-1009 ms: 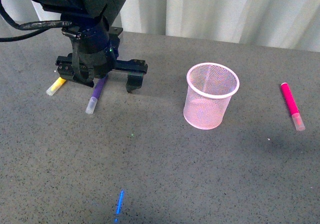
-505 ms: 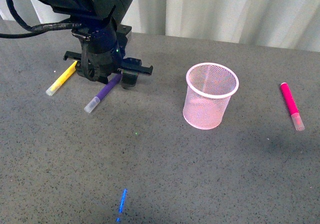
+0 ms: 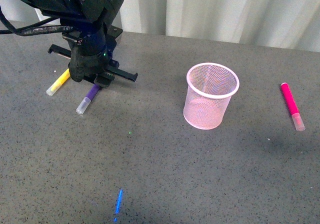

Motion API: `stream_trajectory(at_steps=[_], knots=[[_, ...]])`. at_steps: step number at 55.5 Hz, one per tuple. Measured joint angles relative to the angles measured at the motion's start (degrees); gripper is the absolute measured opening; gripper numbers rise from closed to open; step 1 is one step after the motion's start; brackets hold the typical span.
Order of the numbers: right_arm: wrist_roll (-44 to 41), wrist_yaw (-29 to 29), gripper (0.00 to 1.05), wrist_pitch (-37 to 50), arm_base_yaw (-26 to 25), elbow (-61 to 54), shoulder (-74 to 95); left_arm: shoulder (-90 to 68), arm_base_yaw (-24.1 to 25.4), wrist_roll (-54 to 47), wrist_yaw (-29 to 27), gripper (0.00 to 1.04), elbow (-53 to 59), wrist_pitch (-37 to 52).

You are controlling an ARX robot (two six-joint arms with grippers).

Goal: Insert purple and pink pens into pink cup

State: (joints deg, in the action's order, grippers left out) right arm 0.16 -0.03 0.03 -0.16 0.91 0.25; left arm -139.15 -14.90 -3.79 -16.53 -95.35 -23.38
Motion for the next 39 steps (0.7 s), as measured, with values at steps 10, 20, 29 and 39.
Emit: stream_trajectory(at_steps=[10, 20, 29, 39], knots=[[0.0, 0.0, 0.98, 0.0, 0.0, 0.0, 0.0, 2.3, -0.2, 3.5, 2.3, 0.11, 0.9, -1.1], [0.0, 0.0, 0.98, 0.0, 0.0, 0.0, 0.0, 10.2, -1.6, 6.1, 3.1, 0.11, 2.9, 4.7], [0.0, 0.0, 0.98, 0.0, 0.0, 0.0, 0.0, 21.3, -3.1, 8.3, 3.4, 0.11, 9.2, 18.6], [0.0, 0.0, 0.98, 0.0, 0.0, 0.0, 0.0, 28.5, -3.6, 10.1, 2.1, 0.11, 18.1, 35.6]])
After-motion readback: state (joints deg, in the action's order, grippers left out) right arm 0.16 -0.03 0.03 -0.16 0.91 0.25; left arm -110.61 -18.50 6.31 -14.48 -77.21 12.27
